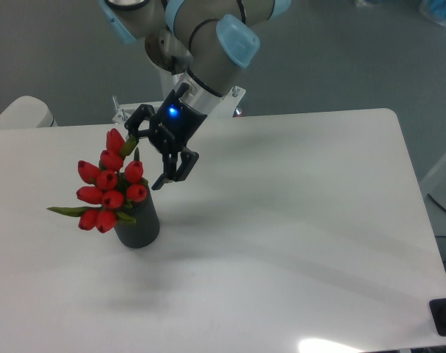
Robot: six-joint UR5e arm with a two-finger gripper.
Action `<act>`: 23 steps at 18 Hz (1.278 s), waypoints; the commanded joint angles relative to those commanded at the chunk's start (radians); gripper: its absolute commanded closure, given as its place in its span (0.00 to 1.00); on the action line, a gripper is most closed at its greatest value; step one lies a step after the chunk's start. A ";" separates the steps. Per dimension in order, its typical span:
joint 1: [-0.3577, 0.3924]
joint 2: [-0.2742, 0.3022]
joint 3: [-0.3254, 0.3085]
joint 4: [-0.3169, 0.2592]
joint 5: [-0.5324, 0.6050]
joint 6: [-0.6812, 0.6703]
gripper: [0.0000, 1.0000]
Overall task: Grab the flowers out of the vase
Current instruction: 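Lower the open gripper around the tulip stems above the vase rim, then close the gripper on the tulip stems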
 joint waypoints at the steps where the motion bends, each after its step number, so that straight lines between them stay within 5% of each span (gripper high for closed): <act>1: -0.002 -0.011 0.005 0.014 -0.002 -0.002 0.00; 23: -0.063 -0.074 0.018 0.052 -0.011 -0.023 0.01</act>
